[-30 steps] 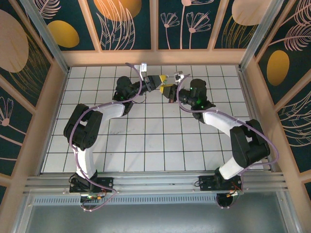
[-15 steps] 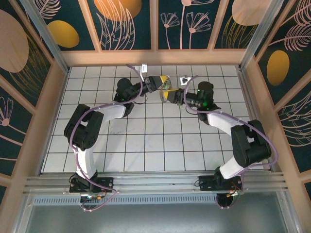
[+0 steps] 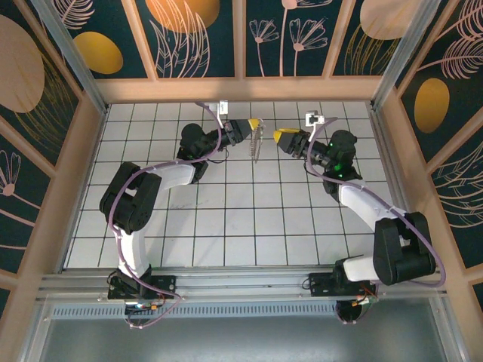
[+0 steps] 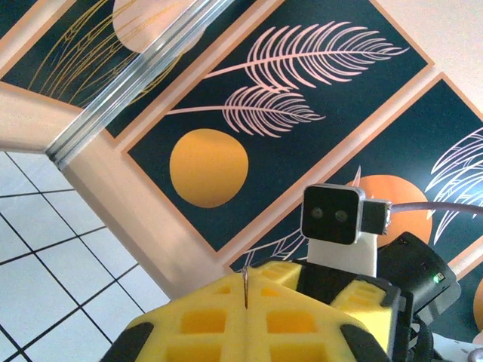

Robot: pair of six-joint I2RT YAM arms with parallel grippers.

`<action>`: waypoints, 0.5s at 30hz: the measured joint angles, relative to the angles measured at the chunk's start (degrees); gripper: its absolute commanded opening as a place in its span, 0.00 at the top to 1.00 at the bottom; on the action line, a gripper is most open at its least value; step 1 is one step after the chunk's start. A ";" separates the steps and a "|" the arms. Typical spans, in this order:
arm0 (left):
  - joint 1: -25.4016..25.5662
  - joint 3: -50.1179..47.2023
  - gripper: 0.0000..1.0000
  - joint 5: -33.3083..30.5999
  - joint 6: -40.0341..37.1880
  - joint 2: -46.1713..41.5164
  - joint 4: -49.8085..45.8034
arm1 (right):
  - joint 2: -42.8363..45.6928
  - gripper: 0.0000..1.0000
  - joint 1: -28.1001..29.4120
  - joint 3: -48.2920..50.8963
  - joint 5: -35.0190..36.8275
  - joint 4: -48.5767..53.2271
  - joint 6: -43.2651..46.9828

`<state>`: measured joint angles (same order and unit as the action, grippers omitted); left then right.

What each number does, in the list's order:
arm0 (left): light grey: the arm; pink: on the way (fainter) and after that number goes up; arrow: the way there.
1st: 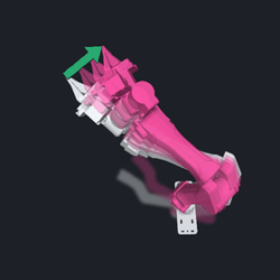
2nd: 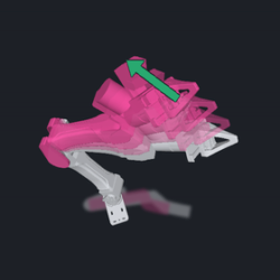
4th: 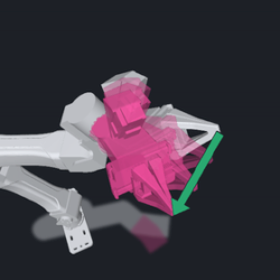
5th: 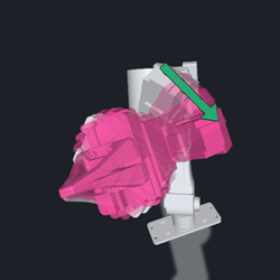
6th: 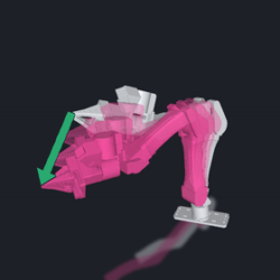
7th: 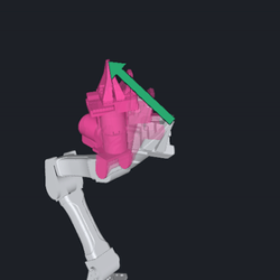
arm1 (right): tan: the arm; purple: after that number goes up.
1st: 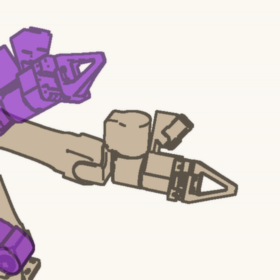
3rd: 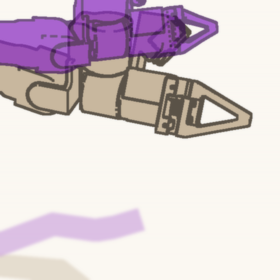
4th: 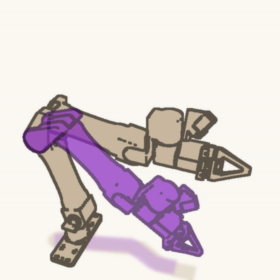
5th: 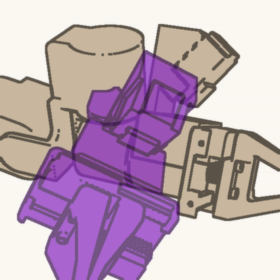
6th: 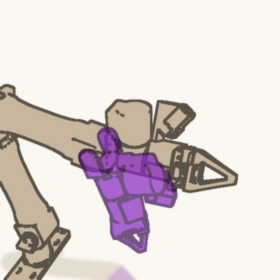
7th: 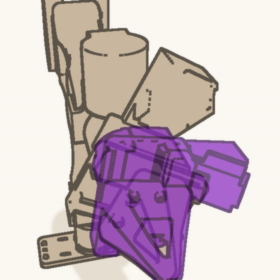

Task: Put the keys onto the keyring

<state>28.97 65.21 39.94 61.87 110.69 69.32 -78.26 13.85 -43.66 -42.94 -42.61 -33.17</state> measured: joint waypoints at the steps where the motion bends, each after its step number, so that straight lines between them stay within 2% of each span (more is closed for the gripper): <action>1: 0.00 -0.04 1.00 0.00 0.00 -0.04 0.15 | -0.59 0.61 0.00 -0.44 0.70 -0.68 -0.92; 10: 0.31 -0.31 1.00 0.02 0.20 -0.20 1.03 | -9.22 0.63 0.20 -5.44 2.45 -7.89 -8.83; 15: 0.42 -0.31 1.00 0.02 0.22 -0.20 1.14 | -11.32 0.66 2.38 -5.95 2.45 -9.99 -10.71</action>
<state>29.39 64.90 39.97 62.08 110.50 70.46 -89.58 16.23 -49.60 -40.49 -52.60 -43.88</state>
